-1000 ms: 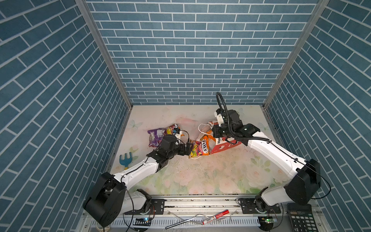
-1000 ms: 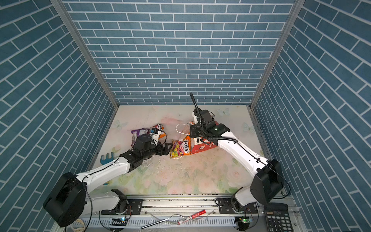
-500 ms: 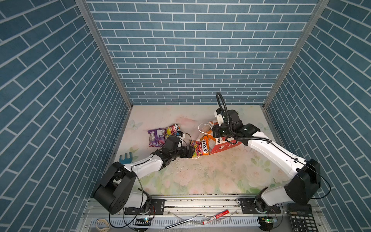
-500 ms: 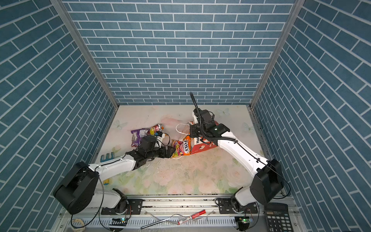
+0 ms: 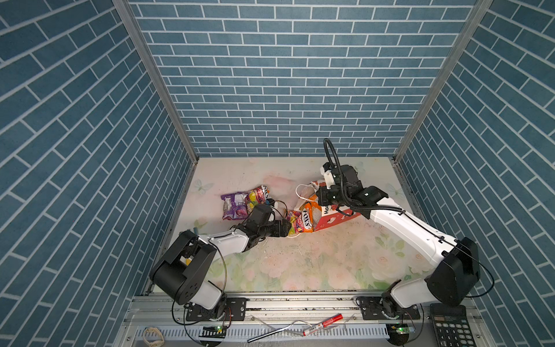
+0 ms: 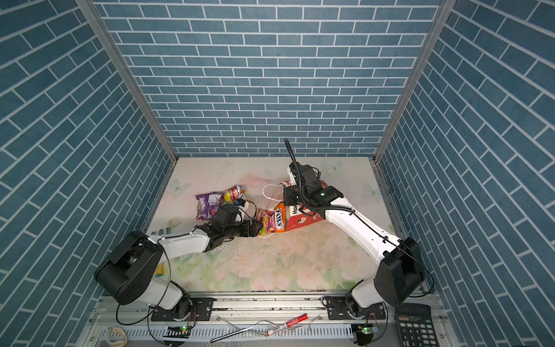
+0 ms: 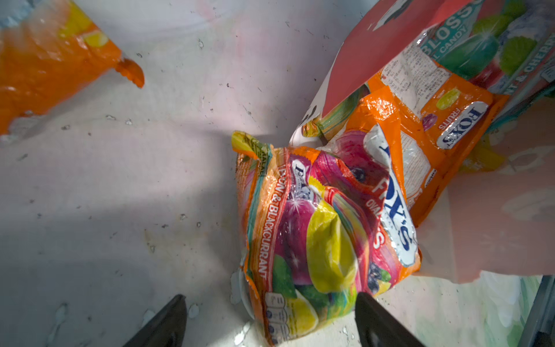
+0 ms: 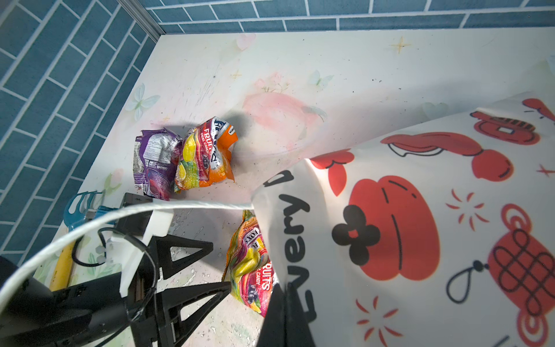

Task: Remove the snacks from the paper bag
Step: 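Move the left gripper back to the bag mouth and grasp the multicolour Fox's packet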

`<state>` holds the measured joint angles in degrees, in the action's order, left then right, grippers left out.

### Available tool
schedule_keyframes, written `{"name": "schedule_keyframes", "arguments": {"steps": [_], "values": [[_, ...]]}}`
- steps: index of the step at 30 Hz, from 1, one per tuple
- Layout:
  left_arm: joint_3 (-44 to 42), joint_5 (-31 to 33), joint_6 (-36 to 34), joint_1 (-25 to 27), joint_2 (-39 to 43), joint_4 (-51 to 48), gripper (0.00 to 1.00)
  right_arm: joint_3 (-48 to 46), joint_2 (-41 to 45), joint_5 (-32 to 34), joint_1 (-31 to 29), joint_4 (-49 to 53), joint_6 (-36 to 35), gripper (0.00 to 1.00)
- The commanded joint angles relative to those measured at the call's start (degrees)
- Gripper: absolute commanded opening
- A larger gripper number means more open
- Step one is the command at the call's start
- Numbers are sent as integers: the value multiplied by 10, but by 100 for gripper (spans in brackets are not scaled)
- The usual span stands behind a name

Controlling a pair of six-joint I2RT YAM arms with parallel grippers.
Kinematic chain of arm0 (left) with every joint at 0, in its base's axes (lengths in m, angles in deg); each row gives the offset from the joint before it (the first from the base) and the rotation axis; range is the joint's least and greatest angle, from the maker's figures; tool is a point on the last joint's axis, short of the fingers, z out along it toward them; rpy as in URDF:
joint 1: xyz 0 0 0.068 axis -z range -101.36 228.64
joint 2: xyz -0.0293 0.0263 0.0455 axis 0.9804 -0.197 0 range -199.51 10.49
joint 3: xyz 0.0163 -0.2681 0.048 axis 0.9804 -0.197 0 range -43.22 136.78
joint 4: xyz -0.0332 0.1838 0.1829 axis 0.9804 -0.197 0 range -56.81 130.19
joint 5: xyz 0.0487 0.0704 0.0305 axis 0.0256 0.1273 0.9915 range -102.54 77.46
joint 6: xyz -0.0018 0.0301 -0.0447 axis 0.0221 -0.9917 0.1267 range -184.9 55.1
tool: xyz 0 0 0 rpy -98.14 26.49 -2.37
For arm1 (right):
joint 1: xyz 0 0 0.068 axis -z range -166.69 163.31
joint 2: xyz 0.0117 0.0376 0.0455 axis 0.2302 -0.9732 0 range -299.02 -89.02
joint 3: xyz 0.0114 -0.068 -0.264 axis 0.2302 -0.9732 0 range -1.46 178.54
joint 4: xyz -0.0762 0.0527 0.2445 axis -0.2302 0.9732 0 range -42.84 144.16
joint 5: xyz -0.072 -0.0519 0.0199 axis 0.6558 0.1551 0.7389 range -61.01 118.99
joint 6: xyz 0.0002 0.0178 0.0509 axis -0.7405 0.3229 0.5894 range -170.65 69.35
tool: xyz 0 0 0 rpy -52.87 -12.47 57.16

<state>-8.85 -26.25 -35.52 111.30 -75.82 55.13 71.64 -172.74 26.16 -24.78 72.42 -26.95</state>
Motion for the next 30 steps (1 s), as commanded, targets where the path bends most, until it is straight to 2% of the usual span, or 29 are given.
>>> {"name": "schedule_keyframes", "arguments": {"steps": [1, 9, 30], "values": [[16, 19, 4, 4, -8, 15, 87, -4, 8, 11, 4, -20, 9, 0], [33, 9, 16, 4, -35, 25, 86, -13, 8, 11, 4, -31, 10, 0], [71, 11, 35, 6, -81, 16, 75, -32, 14, 9, 4, -49, 8, 0]]}}
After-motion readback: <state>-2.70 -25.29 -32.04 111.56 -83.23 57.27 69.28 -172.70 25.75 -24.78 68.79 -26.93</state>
